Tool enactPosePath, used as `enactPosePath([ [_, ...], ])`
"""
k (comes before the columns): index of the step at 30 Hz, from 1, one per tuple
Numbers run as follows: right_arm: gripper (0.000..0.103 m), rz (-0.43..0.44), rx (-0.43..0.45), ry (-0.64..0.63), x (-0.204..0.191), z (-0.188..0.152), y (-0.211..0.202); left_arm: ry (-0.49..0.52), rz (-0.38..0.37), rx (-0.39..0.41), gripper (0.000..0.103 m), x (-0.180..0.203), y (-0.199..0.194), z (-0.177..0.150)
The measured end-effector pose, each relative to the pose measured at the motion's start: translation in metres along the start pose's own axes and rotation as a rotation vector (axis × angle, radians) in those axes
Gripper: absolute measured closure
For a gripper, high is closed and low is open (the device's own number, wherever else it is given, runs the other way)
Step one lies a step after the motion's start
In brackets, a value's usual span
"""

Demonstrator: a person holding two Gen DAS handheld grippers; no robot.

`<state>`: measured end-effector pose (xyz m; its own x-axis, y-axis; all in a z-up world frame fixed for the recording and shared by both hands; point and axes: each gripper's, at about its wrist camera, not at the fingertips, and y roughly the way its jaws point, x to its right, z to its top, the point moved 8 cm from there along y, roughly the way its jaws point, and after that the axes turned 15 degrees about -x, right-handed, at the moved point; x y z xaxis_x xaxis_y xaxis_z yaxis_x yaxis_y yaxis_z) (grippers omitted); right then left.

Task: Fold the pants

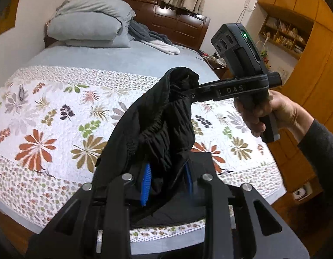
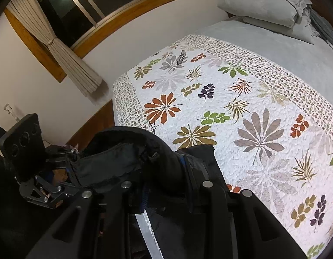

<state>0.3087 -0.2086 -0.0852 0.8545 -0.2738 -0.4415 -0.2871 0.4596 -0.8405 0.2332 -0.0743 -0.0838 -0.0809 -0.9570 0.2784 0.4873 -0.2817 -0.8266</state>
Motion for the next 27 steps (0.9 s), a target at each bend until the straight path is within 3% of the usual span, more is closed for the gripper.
enactPosePath([
  [6,0.075,0.017,0.023,-0.047,0.0,0.008,0.002,0.018,0.093,0.036,0.078,0.007,0.002,0.001],
  [14,0.075,0.05,0.096,-0.047,0.032,-0.036,0.009,0.159,0.248,0.042,0.078,0.053,0.045,-0.015],
  [27,0.075,0.057,0.182,-0.032,0.083,-0.125,0.024,0.344,0.308,-0.046,0.078,0.115,0.124,-0.059],
])
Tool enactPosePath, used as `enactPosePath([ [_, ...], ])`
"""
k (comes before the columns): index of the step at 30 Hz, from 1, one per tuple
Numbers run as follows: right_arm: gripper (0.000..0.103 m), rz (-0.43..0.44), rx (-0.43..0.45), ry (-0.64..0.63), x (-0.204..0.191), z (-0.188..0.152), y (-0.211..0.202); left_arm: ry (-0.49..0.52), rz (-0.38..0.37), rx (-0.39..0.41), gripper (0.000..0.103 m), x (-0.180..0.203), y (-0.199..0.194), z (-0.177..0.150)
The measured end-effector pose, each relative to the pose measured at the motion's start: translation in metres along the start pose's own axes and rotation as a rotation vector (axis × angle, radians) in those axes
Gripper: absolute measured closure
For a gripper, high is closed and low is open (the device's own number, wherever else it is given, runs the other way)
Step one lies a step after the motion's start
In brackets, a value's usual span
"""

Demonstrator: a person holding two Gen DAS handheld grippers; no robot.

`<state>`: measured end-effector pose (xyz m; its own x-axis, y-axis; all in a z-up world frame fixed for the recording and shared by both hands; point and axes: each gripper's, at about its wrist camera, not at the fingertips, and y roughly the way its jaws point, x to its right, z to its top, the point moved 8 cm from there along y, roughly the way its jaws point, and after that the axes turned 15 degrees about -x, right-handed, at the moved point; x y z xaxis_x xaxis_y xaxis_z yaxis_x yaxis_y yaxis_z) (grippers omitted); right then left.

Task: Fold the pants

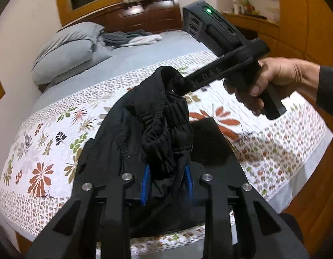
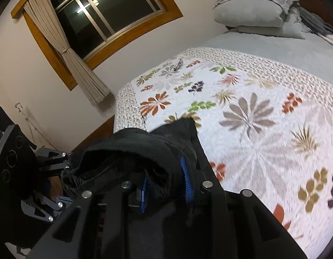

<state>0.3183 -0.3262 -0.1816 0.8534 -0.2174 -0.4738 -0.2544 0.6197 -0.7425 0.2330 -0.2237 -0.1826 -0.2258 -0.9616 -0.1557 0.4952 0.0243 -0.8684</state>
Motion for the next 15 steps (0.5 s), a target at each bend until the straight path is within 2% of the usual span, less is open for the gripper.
enactPosePath([
  [9,0.074,-0.04,-0.022,0.029,0.025,-0.045,0.005,0.1,0.013,-0.061,0.078,0.038,0.032,-0.012],
  [15,0.069,-0.138,-0.049,0.003,0.033,-0.059,0.004,0.124,-0.001,-0.092,0.078,0.053,0.046,-0.013],
])
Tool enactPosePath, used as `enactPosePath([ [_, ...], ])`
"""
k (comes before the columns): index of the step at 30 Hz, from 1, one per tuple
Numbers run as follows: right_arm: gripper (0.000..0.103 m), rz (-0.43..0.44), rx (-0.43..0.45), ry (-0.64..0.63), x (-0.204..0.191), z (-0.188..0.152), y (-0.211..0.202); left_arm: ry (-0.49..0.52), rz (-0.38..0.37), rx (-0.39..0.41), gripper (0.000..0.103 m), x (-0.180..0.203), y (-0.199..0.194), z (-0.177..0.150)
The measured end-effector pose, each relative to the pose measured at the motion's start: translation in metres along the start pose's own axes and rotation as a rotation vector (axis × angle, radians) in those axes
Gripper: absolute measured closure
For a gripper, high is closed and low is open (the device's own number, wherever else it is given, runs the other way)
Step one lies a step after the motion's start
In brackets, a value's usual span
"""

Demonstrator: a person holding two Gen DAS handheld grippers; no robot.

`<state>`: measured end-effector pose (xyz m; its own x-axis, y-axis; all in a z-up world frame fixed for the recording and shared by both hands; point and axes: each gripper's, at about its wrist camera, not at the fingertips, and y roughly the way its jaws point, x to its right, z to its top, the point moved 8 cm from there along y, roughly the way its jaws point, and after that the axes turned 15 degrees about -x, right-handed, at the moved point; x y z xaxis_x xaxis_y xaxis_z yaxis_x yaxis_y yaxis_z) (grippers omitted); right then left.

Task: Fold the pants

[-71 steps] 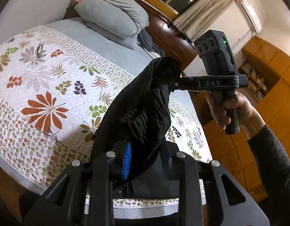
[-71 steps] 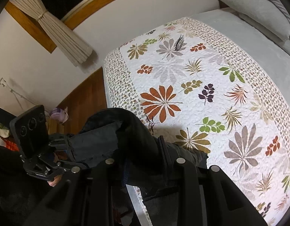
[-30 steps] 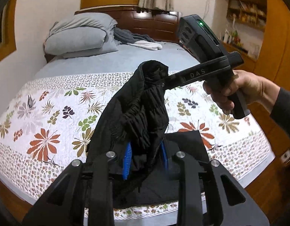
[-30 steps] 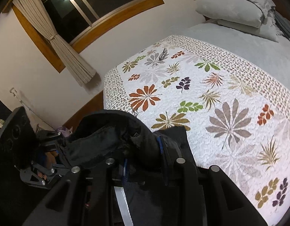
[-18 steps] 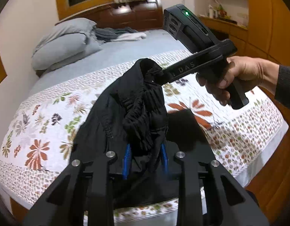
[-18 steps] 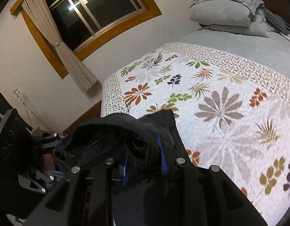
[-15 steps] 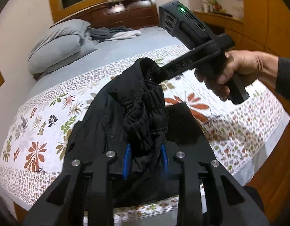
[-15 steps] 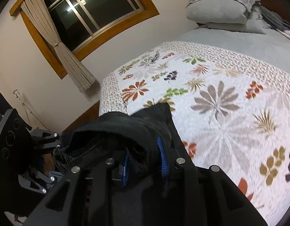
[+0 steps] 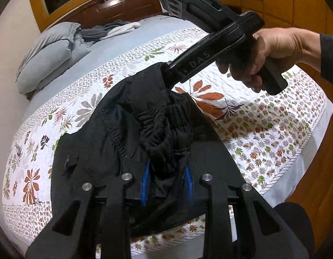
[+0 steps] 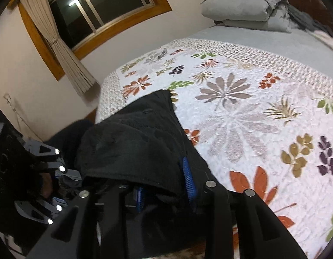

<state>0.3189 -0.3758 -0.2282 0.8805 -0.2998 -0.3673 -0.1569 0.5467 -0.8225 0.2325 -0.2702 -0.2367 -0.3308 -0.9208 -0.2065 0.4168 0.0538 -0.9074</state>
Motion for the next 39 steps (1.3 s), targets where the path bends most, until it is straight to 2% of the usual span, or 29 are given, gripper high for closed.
enactPosePath([
  [6,0.06,-0.075,-0.039,0.016,0.012,-0.018,-0.001,0.012,-0.03,-0.035,0.078,0.011,0.017,-0.002],
  [10,0.055,-0.107,-0.059,0.089,0.025,-0.037,-0.004,0.016,-0.053,-0.064,0.075,0.017,0.027,-0.005],
  [12,0.047,-0.117,-0.076,0.141,0.03,-0.049,-0.004,0.021,-0.061,-0.074,0.071,0.021,0.032,-0.008],
  [16,0.029,-0.116,-0.102,0.298,0.034,-0.074,-0.009,0.043,-0.115,-0.07,0.055,0.03,0.032,-0.009],
  [18,0.028,-0.132,-0.069,0.368,0.033,-0.085,-0.02,0.036,-0.16,-0.074,0.047,0.033,0.034,-0.011],
  [22,0.027,-0.138,0.05,0.429,0.018,-0.09,-0.044,-0.012,-0.275,-0.076,0.044,0.031,0.033,-0.015],
  [25,0.025,-0.136,0.113,0.432,-0.002,-0.083,-0.05,-0.032,-0.326,-0.08,0.043,0.025,0.025,-0.016],
  [27,0.023,-0.151,0.135,0.421,-0.013,-0.076,-0.049,-0.035,-0.326,-0.072,0.043,0.018,0.014,-0.018],
  [29,0.023,-0.167,0.139,0.41,-0.02,-0.07,-0.044,-0.034,-0.322,-0.057,0.038,0.012,0.005,-0.02],
  [32,0.023,-0.145,0.155,0.382,-0.037,-0.055,-0.035,-0.057,-0.331,-0.052,0.036,-0.004,-0.005,-0.024],
  [36,0.023,-0.167,0.13,0.299,-0.059,-0.04,-0.015,-0.094,-0.339,-0.059,0.036,-0.027,-0.009,-0.028],
  [39,0.024,-0.198,0.066,0.238,-0.069,-0.041,0.009,-0.109,-0.33,-0.062,0.036,-0.04,-0.009,-0.032],
])
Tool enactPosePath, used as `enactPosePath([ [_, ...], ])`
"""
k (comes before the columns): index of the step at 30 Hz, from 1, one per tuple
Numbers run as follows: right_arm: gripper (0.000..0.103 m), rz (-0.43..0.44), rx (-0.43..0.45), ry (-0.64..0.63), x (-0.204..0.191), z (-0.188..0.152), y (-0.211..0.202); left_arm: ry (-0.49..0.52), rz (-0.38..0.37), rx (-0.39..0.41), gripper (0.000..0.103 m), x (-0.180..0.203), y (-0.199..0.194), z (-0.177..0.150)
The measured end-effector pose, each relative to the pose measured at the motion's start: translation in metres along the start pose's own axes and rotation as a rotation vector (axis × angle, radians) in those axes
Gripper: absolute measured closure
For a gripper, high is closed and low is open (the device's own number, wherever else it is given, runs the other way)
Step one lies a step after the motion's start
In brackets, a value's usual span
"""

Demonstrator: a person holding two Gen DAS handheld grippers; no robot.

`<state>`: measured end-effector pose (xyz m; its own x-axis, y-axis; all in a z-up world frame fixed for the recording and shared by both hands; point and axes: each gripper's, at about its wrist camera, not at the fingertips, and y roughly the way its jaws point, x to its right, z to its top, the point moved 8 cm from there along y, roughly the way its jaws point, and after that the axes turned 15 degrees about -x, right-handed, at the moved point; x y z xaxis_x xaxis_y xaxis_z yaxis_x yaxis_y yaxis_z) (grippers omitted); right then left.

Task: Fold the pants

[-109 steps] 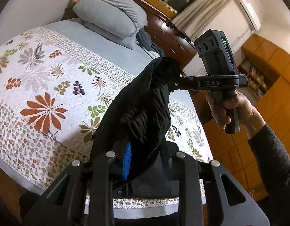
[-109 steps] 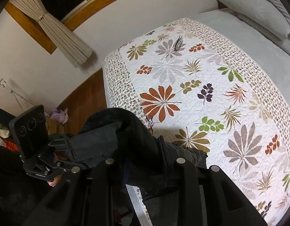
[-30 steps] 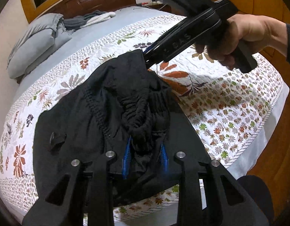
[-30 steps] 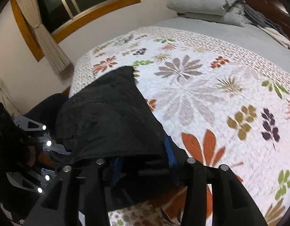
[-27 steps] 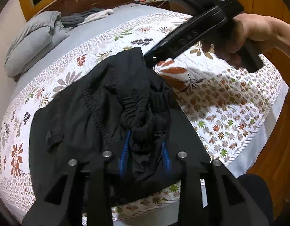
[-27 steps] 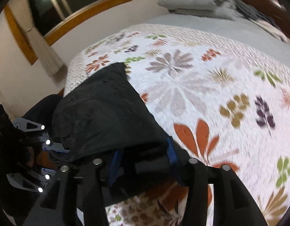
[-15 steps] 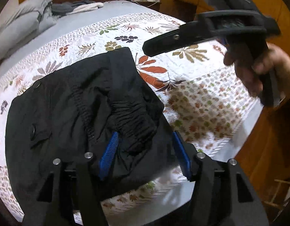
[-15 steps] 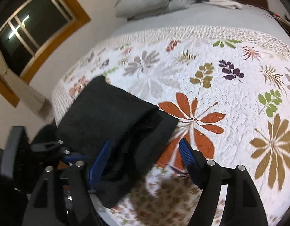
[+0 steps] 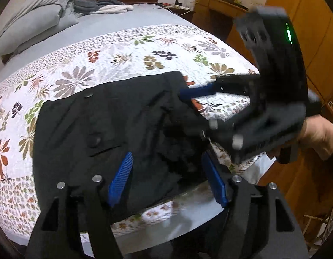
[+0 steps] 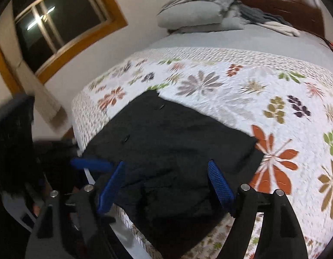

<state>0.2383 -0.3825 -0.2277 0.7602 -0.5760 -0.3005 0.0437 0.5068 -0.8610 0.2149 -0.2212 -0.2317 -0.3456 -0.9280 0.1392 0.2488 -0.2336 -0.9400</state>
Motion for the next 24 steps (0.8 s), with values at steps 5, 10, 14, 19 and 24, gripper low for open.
enactPosePath([
  [5,0.025,-0.12,-0.095,-0.079,-0.001,-0.029,0.024,-0.019,0.007,-0.002,0.036,-0.014,-0.004,-0.001],
  [10,0.023,-0.121,-0.105,-0.042,0.009,-0.053,0.025,-0.015,0.024,-0.002,0.036,-0.016,-0.011,-0.005],
  [14,0.02,-0.114,-0.103,0.012,0.017,-0.068,0.031,-0.006,0.038,0.001,0.035,-0.016,-0.02,-0.01],
  [19,0.018,-0.08,-0.084,0.096,0.019,-0.078,0.024,-0.01,0.043,0.014,0.03,-0.033,-0.034,-0.021],
  [24,0.018,-0.108,-0.02,0.139,0.015,-0.08,-0.009,-0.06,0.033,0.04,0.028,-0.084,-0.05,-0.032],
])
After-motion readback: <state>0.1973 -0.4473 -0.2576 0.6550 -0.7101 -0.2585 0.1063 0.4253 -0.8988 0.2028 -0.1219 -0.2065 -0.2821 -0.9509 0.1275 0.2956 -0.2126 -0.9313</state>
